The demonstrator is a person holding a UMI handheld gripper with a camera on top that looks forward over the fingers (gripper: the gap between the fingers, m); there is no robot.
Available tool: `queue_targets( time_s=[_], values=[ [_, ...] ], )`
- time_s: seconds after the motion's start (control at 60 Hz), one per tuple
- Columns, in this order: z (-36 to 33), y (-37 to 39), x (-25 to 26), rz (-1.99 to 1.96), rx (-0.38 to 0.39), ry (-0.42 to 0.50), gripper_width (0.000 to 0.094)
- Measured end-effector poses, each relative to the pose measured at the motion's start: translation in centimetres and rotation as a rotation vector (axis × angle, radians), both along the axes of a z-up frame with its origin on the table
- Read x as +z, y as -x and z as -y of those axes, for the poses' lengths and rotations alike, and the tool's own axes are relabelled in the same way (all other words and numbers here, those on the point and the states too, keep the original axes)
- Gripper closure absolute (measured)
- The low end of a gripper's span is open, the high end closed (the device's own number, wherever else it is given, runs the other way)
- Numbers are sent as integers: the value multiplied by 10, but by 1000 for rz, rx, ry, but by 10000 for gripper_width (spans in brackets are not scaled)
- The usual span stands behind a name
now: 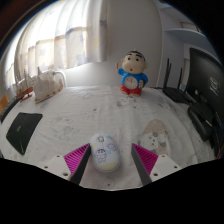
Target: Arrange mouse
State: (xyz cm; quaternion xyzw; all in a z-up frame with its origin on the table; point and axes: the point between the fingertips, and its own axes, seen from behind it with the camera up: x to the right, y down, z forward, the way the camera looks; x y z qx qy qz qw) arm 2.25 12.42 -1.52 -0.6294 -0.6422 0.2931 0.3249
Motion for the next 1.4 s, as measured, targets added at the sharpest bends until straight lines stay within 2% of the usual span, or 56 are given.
queue_targets(
  time_s=[0.133, 0.233, 0.317, 0.483, 0.617, 0.767, 0.9, 0.983, 1.15, 1.317, 1.4],
  values=[
    [-2, 10, -2, 7, -15, 13, 131],
    [2, 15, -2, 2, 3, 12, 274],
    [9, 15, -3, 0, 20, 9, 453],
    [7, 17, -1, 19, 23, -1, 529],
    [6, 22, 24, 7, 15, -48, 542],
    [42, 39, 92, -50, 27, 20, 541],
    [105, 57, 141, -88, 58, 58, 544],
    [171, 61, 154, -97, 74, 95, 543],
    [288, 54, 141, -76, 107, 120, 544],
    [369, 34, 80, -9, 121, 146, 546],
    [390, 23, 43, 36, 105, 123, 545]
  ],
)
